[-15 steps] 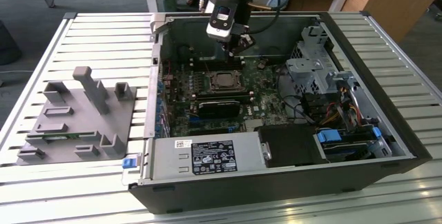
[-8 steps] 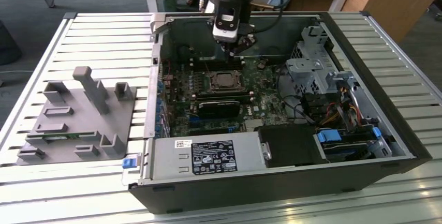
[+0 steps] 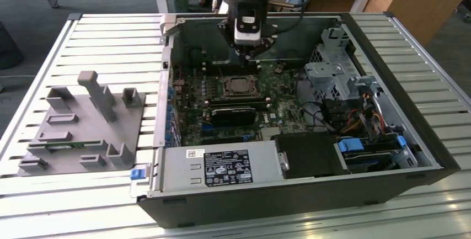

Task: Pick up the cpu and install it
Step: 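Install the first cpu locking lever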

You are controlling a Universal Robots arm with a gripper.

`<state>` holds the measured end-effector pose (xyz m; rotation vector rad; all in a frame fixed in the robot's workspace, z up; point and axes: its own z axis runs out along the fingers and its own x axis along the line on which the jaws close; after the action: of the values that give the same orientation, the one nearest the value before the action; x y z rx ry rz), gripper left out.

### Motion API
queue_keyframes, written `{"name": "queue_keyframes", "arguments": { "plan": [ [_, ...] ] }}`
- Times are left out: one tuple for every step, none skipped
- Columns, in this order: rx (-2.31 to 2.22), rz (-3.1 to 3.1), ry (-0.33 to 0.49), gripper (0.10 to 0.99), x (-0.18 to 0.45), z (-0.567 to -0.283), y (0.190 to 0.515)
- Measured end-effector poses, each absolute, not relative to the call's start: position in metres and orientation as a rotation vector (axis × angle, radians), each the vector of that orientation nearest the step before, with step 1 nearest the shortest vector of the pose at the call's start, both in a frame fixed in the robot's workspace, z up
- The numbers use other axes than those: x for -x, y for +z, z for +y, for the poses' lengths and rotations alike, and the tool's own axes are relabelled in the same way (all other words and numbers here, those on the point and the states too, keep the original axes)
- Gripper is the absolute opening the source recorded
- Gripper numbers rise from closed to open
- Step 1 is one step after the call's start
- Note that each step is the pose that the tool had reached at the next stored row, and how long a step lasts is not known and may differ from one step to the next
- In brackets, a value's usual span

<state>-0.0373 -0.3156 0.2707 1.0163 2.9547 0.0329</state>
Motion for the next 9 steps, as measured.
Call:
{"name": "queue_keyframes", "arguments": {
  "plan": [
    [-0.990, 2.964, 0.033, 0.106, 0.0373, -0.3156, 0.2707],
    [-0.963, 2.973, 0.033, 0.106, 0.0373, -0.3156, 0.2707],
    [-0.936, 2.982, 0.034, 0.106, 0.0373, -0.3156, 0.2707],
    [-0.909, 2.990, 0.034, 0.106, 0.0373, -0.3155, 0.2707],
    [-0.886, 2.997, 0.034, 0.106, 0.0373, -0.3156, 0.2707],
    [-0.870, 3.002, 0.034, 0.106, 0.0373, -0.3156, 0.2707],
    [-0.865, 3.004, 0.034, 0.106, 0.0373, -0.3156, 0.2707],
    [-0.863, 3.004, 0.034, 0.106, 0.0373, -0.3156, 0.2707],
    [-0.861, 3.005, 0.034, 0.106, 0.0373, -0.3157, 0.2712]
  ]
}}
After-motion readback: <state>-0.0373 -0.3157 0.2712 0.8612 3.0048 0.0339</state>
